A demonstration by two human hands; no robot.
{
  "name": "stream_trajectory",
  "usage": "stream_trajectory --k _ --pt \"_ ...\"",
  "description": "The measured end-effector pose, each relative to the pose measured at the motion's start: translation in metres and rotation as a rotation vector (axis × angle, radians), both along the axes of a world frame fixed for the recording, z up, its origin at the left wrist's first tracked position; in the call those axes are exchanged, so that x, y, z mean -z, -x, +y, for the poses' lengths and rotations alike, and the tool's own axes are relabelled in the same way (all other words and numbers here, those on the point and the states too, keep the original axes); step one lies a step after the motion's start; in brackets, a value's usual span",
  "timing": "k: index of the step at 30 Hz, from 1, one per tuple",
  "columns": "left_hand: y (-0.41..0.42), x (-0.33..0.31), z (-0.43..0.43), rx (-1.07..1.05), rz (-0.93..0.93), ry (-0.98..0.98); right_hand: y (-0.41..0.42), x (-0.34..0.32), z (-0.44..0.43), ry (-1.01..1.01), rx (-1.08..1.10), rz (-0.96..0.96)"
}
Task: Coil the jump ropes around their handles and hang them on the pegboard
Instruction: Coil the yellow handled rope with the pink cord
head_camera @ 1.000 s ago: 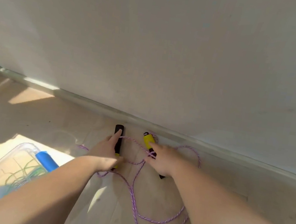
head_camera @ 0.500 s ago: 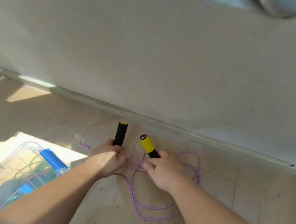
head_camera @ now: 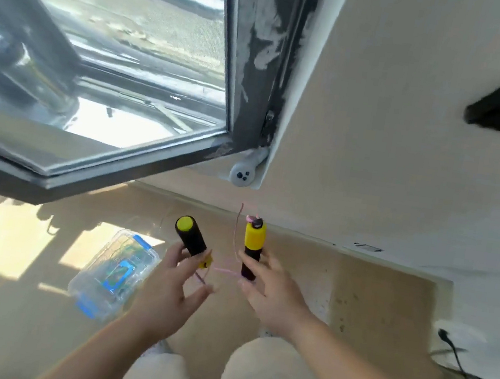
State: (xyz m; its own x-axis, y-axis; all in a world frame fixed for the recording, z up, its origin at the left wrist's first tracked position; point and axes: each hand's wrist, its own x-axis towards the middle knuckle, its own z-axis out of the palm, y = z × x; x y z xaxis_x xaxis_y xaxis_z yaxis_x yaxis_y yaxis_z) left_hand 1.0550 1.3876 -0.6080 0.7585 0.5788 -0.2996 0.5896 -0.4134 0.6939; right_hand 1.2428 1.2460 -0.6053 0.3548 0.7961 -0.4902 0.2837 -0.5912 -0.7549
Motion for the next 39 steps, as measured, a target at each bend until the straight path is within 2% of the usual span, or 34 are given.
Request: stream_trajectory --k 2,4,7,11,17,21,26,28,30,33,36,39 --pt "-0.006 -0.073 -0.02 0.021 -0.027 -0.068 -0.007 -0.073 -0.023 -0.085 -0.007 -0.046" --pt "-0.016 -0.137 -0.04 0.029 -0.068 -0.132 -0.018 -0.136 -0.047 -0.167 -0.051 -0.171" --pt "-0.03 -0.206 -0.067 -0.028 -0.124 -0.172 -0.042 -0.204 -0.082 -0.233 -0.04 -0.253" --pt "-0.043 -0.256 -0.085 -0.103 -0.29 -0.198 -0.066 -0.261 -0.118 -0.245 0.224 -0.068" --pt "-0.05 -0.305 -0.105 0.023 -0.399 -0.163 -0.032 -0.328 -0.172 -0.344 0.492 0.308" --pt "-0.052 -0.32 -0.141 0.058 -0.497 0.009 0.007 -0.353 -0.206 -0.341 0.621 0.601" --pt "-0.06 -0.324 -0.199 0.224 -0.468 0.209 0.038 -0.361 -0.252 -0.308 0.757 0.657" --pt "-0.065 -0.328 -0.215 0.363 -0.51 0.068 0.044 -0.363 -0.271 -0.332 0.83 0.674" --pt "-0.071 -0.33 -0.226 0.48 -0.581 -0.063 0.047 -0.365 -0.29 -0.361 0.845 0.601" --pt "-0.075 -0.33 -0.247 0.556 -0.601 -0.054 0.049 -0.365 -0.314 -0.422 0.927 0.536" --pt "-0.082 -0.332 -0.278 0.519 -0.617 -0.055 0.047 -0.361 -0.341 -0.446 1.04 0.597" --pt "-0.094 -0.331 -0.319 0.585 -0.657 -0.02 0.037 -0.353 -0.372 -0.4 1.06 0.68"
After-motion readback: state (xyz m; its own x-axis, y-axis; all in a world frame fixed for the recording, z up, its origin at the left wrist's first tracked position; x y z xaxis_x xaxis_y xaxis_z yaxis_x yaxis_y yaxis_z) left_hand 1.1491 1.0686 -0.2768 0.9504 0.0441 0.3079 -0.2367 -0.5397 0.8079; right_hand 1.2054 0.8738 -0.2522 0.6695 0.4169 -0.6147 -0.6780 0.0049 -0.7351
